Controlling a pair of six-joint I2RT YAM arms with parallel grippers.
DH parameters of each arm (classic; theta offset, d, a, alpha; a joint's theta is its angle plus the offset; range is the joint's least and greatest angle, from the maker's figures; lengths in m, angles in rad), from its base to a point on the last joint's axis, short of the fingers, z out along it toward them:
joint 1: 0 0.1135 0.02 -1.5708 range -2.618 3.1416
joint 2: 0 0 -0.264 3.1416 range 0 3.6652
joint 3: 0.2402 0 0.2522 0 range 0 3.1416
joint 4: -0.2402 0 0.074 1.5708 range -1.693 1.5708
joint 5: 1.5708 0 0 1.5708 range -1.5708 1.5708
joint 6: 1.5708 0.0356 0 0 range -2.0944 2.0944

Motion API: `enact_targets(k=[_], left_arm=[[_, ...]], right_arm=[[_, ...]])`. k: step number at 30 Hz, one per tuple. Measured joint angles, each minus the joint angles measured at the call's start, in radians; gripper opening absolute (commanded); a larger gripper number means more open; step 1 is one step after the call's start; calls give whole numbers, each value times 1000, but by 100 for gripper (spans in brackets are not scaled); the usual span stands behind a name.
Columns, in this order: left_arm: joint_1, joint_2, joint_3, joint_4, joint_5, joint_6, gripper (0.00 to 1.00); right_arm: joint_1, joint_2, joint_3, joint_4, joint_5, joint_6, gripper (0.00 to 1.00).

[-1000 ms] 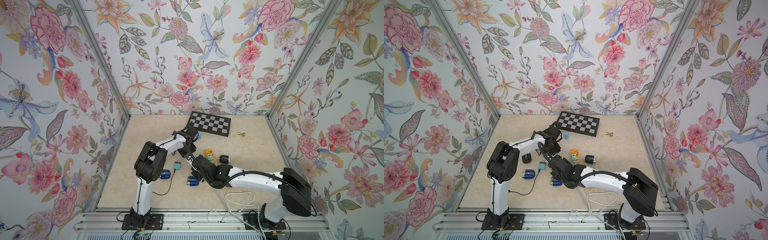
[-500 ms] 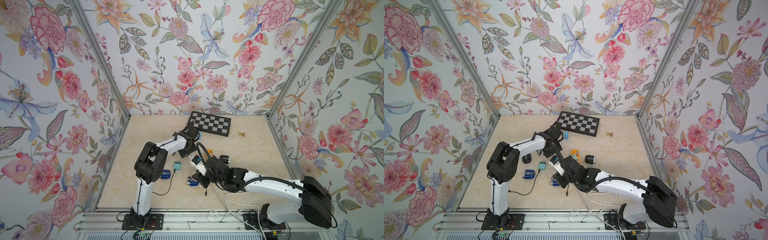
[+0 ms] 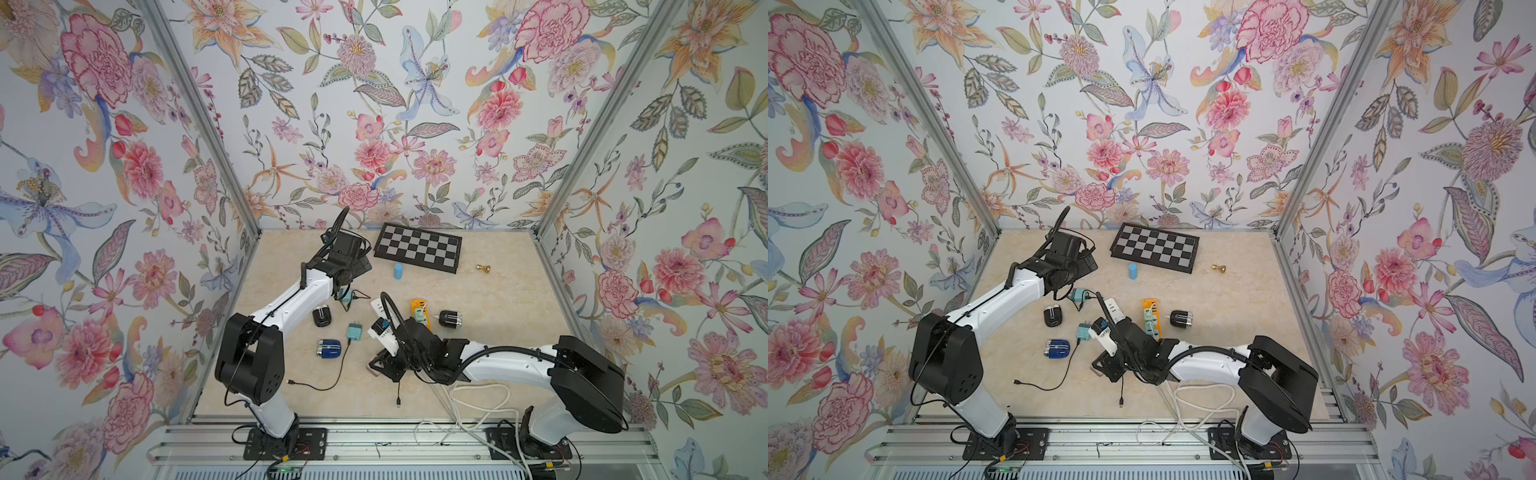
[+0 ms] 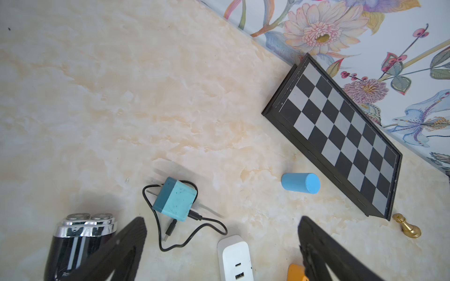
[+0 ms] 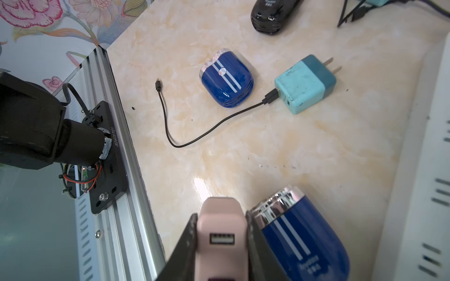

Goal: Unplug the electric shaver
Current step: Place the plug at the center of the board.

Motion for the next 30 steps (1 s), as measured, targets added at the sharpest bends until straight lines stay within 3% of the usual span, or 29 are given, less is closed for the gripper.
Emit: enact_targets(k=[10, 19, 24, 30], left_arm=[[74, -286, -174, 84, -9, 113, 99], [74, -317, -245, 120, 28, 186, 99], [79, -331, -302, 120, 55, 194, 99], [80, -375, -385, 116, 89, 193, 97]], right_arm=[[-68, 166, 146, 78, -28, 80, 0], [-105, 271, 202, 60, -45, 104, 1], [-108, 285, 225, 32, -40, 107, 6], [-111, 296, 251, 16, -8, 100, 23]])
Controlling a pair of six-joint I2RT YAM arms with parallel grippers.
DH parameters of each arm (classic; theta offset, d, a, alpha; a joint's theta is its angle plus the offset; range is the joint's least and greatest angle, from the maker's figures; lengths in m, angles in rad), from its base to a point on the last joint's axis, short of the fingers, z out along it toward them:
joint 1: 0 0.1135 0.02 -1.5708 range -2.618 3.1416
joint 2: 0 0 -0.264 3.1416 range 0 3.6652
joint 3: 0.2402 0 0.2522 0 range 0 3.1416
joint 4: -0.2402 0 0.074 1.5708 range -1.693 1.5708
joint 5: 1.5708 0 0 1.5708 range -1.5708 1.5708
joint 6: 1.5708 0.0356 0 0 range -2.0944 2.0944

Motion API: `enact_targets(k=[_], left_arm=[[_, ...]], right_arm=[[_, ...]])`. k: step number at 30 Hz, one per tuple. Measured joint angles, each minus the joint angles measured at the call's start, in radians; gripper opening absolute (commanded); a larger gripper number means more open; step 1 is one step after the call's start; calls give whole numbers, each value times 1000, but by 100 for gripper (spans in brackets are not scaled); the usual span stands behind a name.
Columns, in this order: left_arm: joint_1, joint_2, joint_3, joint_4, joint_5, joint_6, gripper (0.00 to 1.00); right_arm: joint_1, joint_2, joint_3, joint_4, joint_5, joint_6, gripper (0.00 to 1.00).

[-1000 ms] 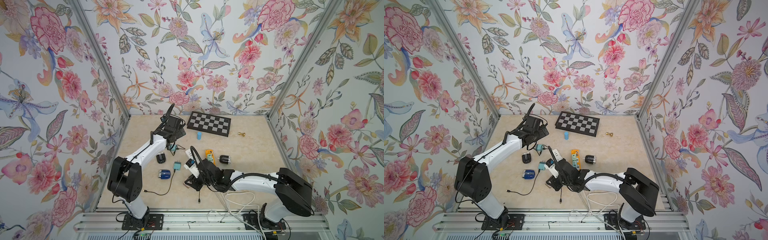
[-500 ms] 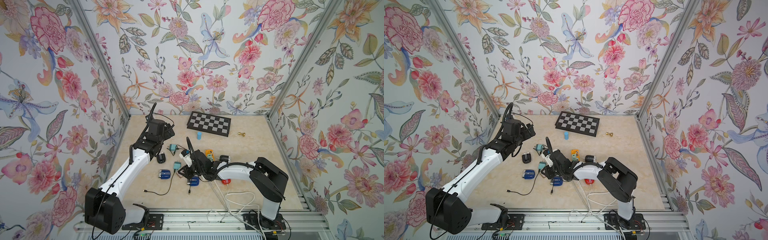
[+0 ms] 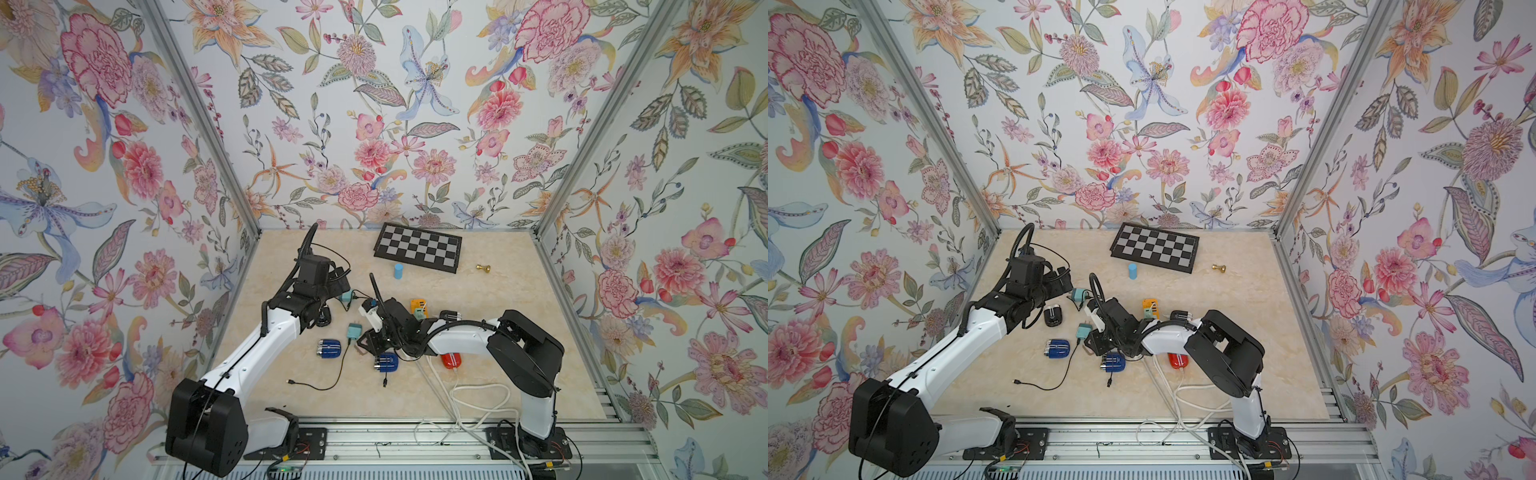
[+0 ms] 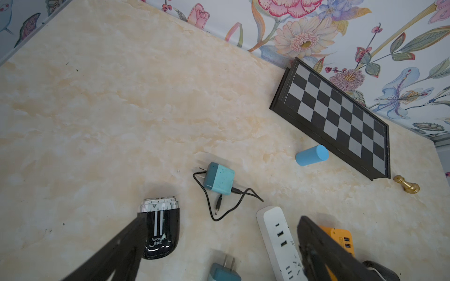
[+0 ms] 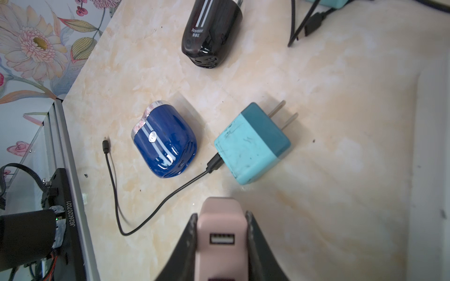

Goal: Unplug the electric shaver
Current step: Place the plug at the center of the board, then pick up the electric shaver from the center of the board.

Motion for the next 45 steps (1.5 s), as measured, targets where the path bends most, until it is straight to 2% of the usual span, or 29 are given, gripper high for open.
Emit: enact_targets(k=[7, 16, 18, 23, 30, 35, 40, 45], left_arm=[[0, -57, -99, 0, 47, -4, 96], [0, -45, -100, 15, 81, 0, 97], [0, -40, -95, 14, 89, 10, 97], [0, -19, -36, 12, 90, 52, 97], [0, -16, 51, 14, 90, 131, 97], [-32, 1, 79, 41, 98, 196, 96], [-145, 115, 187, 47, 88, 259, 95], [-244, 241, 305, 61, 78, 277, 95]], right_arm=[[-9, 0, 6, -18, 31, -18, 38], [5, -23, 6, -138, 118, -97, 55], [10, -45, 9, -158, 139, -125, 61], [16, -101, 59, -180, 181, -183, 72], [18, -184, 106, -208, 259, -204, 73], [5, -308, 105, -265, 335, -206, 72], [-89, -487, 50, -314, 377, -200, 73], [-318, -655, -92, -373, 340, -216, 75]])
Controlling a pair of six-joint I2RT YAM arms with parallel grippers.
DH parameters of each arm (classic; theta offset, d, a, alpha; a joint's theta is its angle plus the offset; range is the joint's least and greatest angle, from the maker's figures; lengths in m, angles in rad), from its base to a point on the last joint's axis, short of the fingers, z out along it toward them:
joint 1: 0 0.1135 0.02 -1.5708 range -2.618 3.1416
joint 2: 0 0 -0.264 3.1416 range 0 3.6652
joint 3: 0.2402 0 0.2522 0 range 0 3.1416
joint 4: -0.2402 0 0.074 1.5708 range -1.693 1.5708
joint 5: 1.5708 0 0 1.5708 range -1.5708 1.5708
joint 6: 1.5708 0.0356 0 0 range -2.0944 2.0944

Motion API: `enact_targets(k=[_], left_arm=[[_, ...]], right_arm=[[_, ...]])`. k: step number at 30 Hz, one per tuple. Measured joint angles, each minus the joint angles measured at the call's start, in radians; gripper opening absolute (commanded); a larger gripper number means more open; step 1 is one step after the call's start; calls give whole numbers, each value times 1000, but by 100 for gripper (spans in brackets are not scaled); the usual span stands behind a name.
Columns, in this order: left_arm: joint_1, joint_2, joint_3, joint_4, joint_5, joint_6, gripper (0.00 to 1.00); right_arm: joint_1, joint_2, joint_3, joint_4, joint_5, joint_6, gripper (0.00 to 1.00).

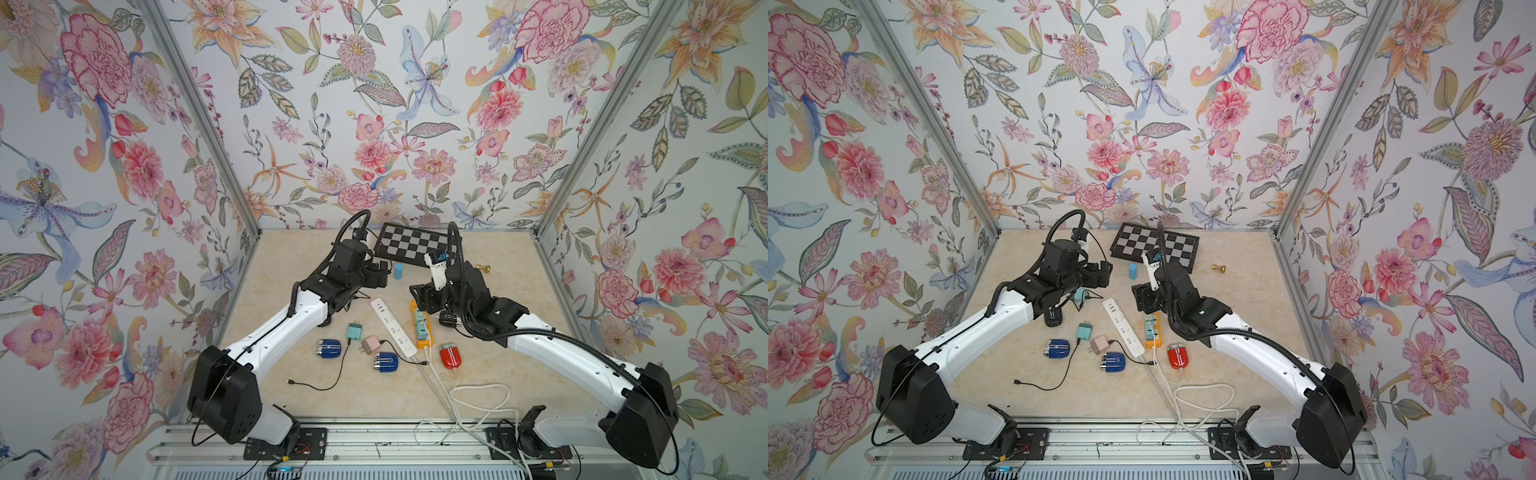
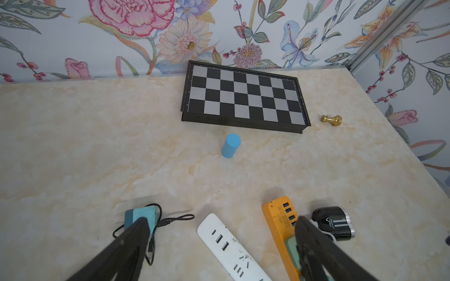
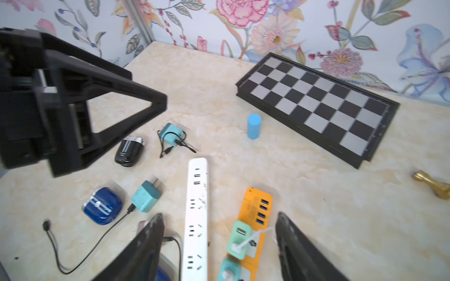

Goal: Unplug the electric shaver
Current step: Pick up the electric shaver from the center of the board.

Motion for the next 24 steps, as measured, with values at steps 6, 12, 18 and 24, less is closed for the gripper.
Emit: enact_targets(k=[6, 12, 18, 24], left_arm=[[-51, 189, 190, -6, -11, -1, 93], [-102, 393, 418, -47, -3, -1, 93], [-110, 534, 615, -131, 54, 29, 88], [-110, 630, 765, -222, 98, 120, 87]], right_arm=[[-252, -16, -80, -75, -139, -82, 75], [-332, 62, -85, -113, -243, -146, 75], [-332, 119, -93, -143, -249, -188, 76], [-319, 224, -84, -195, -224, -166, 76]])
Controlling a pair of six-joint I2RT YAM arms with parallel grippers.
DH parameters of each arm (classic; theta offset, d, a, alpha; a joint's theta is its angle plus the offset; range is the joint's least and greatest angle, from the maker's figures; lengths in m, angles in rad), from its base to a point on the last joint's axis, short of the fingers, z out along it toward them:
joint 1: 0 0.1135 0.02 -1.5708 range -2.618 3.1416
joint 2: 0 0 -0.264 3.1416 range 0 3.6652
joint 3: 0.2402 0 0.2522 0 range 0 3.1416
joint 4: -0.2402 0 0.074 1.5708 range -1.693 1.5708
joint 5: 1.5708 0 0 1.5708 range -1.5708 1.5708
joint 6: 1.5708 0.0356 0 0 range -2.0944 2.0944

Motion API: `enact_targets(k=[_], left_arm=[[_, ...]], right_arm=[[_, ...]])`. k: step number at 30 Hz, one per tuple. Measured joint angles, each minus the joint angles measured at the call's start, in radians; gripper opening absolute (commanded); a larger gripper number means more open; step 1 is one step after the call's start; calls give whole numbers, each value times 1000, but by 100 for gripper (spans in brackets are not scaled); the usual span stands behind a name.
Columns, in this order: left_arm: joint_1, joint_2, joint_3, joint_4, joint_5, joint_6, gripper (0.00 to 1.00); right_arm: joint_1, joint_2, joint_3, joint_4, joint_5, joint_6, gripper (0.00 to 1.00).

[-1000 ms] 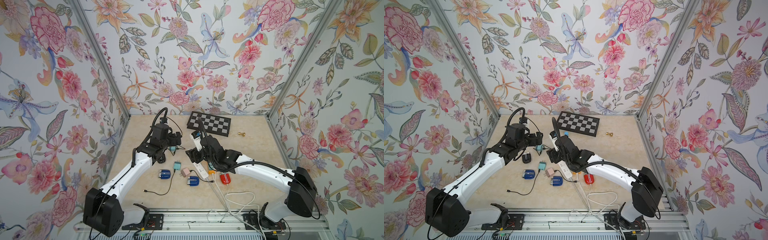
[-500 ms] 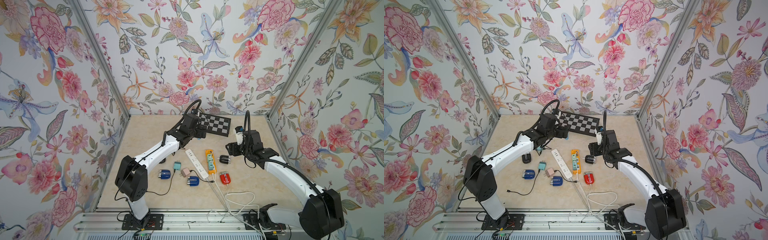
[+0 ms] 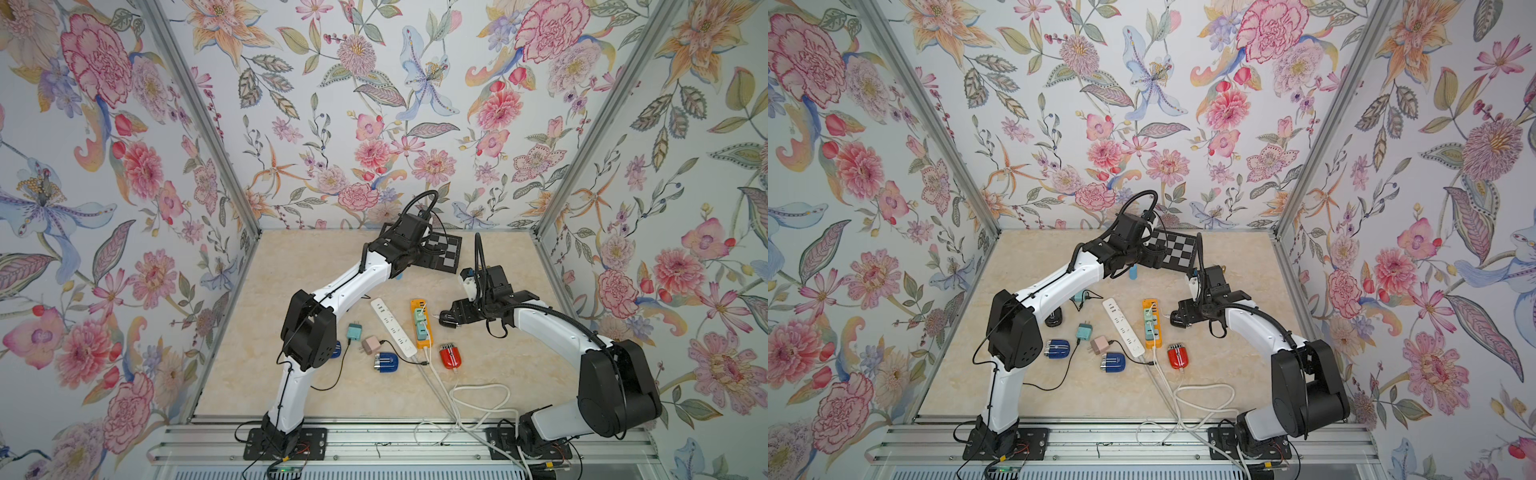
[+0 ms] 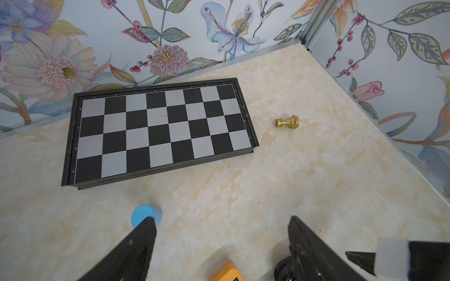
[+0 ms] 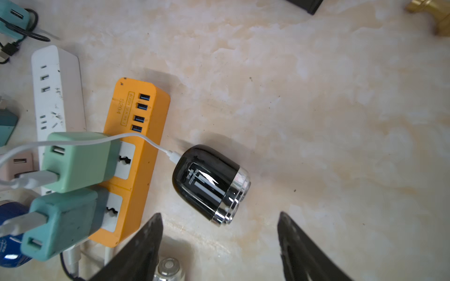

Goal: Unplug the electric shaver
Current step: Pick up the electric shaver from the center of the board.

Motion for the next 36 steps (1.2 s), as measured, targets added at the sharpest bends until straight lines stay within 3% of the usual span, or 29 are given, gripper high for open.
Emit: enact_targets(k=[6, 10, 18, 26, 36], left_arm=[[5, 46, 30, -63, 32, 55, 87], [8, 50, 30, -66, 53, 76, 87], [19, 50, 26, -66, 75, 113, 88], [30, 47, 3, -66, 78, 134, 88], [47, 12, -63, -65, 74, 137, 88]], right_arm=[[22, 15, 5, -40, 15, 107, 75], [54, 3, 5, -47, 44, 76, 75], [35, -13, 35, -60, -3, -191, 78], [16, 82, 102, -64, -85, -474, 78], [-22, 152, 109, -90, -130, -701, 77]])
